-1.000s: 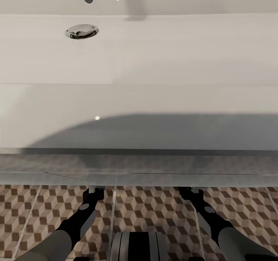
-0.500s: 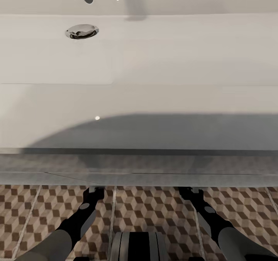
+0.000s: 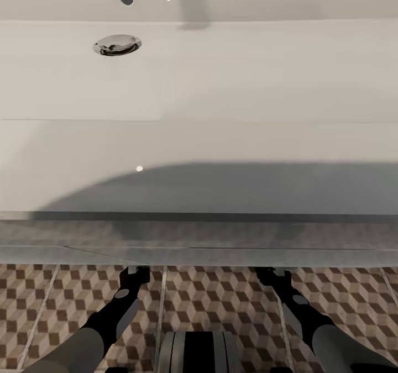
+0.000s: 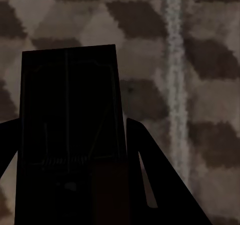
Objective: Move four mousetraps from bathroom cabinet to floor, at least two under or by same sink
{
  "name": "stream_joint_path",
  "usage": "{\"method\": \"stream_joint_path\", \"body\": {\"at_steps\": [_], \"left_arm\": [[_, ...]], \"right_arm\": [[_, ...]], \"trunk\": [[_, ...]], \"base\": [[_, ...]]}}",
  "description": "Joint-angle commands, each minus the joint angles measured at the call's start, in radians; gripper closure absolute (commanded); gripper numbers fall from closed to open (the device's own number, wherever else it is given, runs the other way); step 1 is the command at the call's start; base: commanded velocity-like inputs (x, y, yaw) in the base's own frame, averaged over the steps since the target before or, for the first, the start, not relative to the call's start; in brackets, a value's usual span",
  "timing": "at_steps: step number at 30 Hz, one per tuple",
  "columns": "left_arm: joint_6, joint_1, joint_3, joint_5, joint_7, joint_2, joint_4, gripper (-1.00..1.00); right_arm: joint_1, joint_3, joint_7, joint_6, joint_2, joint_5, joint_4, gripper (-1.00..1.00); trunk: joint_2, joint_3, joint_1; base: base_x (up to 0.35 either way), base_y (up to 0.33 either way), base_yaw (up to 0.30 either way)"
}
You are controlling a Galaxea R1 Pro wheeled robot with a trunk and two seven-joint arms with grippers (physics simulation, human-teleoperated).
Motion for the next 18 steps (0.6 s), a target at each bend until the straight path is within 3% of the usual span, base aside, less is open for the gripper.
{"method": "stream_joint_path", "body": {"at_steps": [1, 18], "left_arm": [[-0.005, -0.001, -0.009, 0.009, 0.009, 0.0, 0.001, 1.0], [-0.009, 0.0, -0.004, 0.009, 0.012, -0.003, 0.0, 1.0]], "right_arm": [[0.0, -0.002, 0.009, -0.003, 0.0, -0.008, 0.001, 1.0], [0.0, -0.002, 0.009, -0.005, 0.0, -0.007, 0.001, 1.0]], "trunk": [[0.0, 0.0, 0.0], [0.0, 0.0, 0.0]], "base": [[0.0, 0.0, 0.0], [0.0, 0.0, 0.0]]}}
